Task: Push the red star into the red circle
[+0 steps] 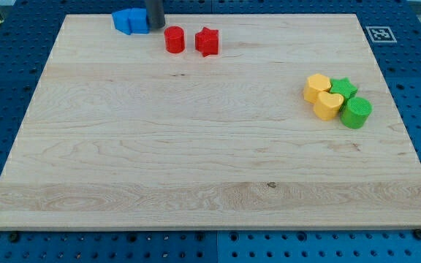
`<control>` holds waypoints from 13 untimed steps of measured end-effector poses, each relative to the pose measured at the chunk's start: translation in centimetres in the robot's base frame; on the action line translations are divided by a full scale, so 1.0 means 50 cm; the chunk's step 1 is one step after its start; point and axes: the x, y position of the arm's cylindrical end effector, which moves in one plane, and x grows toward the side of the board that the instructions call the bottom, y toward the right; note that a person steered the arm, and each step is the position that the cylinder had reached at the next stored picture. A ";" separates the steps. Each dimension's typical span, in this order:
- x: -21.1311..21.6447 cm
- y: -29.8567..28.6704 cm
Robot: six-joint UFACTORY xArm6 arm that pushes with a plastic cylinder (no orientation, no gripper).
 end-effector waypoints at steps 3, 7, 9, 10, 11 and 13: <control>0.031 0.423; 0.170 0.343; 0.170 0.291; 0.157 0.312; 0.141 0.309; 0.111 0.271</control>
